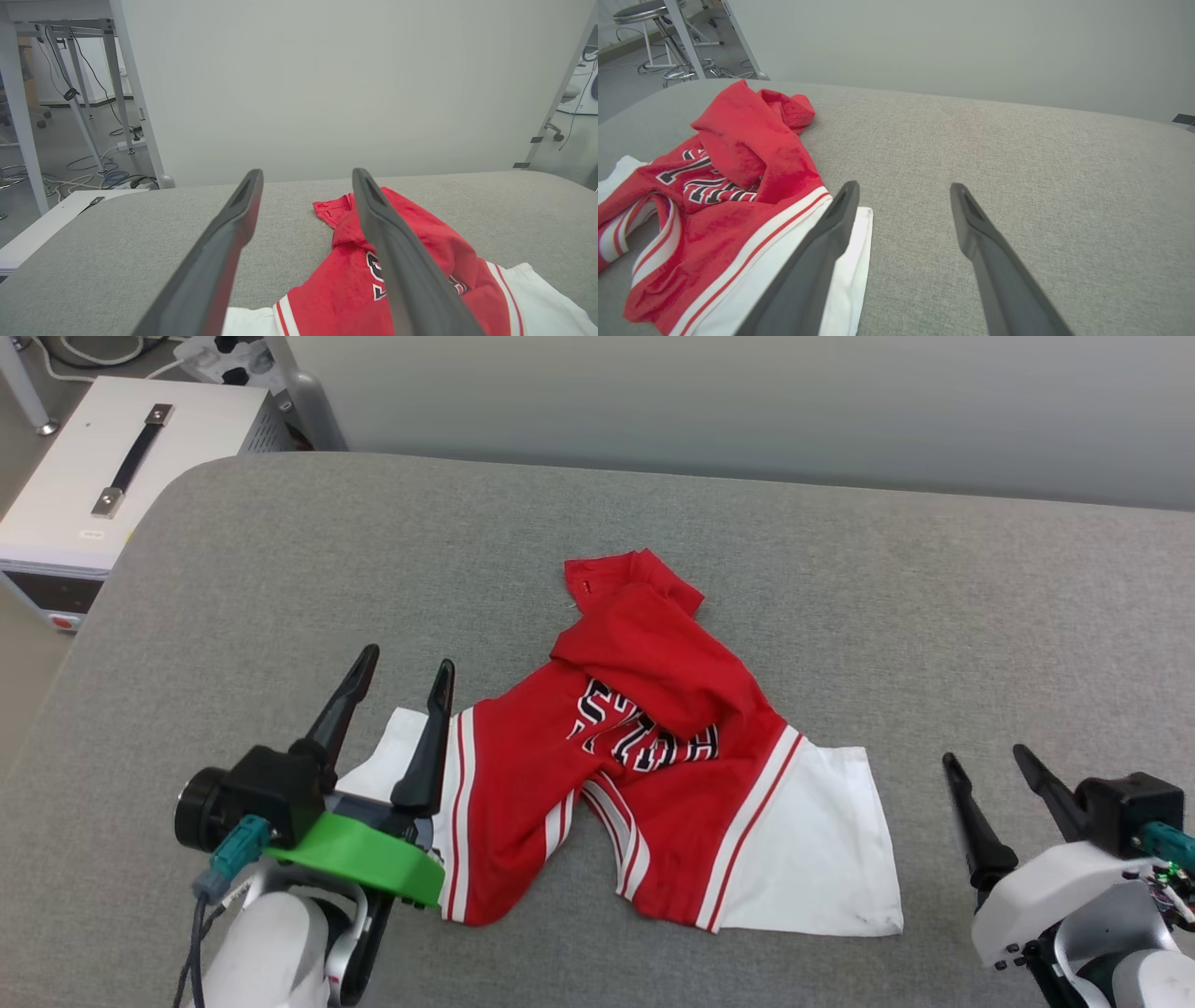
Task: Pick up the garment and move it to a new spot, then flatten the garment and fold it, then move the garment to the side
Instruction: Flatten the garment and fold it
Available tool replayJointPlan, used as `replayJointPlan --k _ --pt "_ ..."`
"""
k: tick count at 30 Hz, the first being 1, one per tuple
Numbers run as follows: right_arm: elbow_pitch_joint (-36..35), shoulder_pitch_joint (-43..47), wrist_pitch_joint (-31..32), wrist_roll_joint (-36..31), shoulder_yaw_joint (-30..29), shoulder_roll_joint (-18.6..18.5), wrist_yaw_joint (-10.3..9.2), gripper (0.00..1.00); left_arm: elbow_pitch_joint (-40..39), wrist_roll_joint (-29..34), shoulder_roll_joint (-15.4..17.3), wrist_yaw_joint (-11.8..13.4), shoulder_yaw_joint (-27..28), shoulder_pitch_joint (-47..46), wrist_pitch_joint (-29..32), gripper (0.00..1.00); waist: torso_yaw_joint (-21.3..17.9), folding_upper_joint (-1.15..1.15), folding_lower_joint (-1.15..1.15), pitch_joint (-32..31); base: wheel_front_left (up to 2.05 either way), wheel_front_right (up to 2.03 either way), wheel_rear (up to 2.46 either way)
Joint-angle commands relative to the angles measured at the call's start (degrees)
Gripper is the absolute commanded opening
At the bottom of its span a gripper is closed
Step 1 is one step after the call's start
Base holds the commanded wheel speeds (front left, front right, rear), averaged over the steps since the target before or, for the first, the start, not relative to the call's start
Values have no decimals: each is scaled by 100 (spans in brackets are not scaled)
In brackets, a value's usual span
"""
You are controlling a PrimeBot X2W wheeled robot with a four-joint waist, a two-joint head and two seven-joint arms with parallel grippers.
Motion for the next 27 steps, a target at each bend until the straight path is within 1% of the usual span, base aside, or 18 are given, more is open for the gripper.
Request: replayJointPlan --k 1,4,7,10,12,14,17,20,26,27 --pt "-108 -74 387 64 135 -153 -5 100 -55 130 -91 -62 65 186 -30 100 76 0 0 8 0 0 0" --pt "-230 -276 1444 294 405 -446 -5 100 -90 291 -258 -165 195 281 -31 100 158 0 0 39 0 0 0" --pt "-181 -535 2652 545 612 -696 -5 100 -86 416 -389 -251 266 283 -31 100 287 0 0 82 0 0 0" --pt "-8 -772 3697 747 691 -765 -5 100 -2 465 -511 -302 283 264 -32 100 442 0 0 138 0 0 0" --pt "107 -906 4156 802 658 -707 -5 100 92 462 -562 -323 251 247 -32 100 536 0 0 187 0 0 0" --pt "237 -1026 4462 785 658 -630 -5 100 148 477 -588 -334 220 214 -32 100 619 0 0 233 0 0 0" --pt "439 -1141 4710 581 671 -576 -5 100 184 489 -614 -342 182 177 -32 100 726 0 0 301 0 0 0" --pt "654 -1203 4733 324 711 -534 -5 100 197 458 -603 -345 126 142 -32 100 822 0 0 370 0 0 0" --pt "1029 -1171 4722 250 758 -381 -5 100 178 426 -556 -346 123 100 -32 100 905 0 0 463 0 0 0" --pt "1066 -1163 4722 277 768 -364 -5 64 180 423 -548 -346 132 99 -32 100 903 0 0 470 0 0 0"
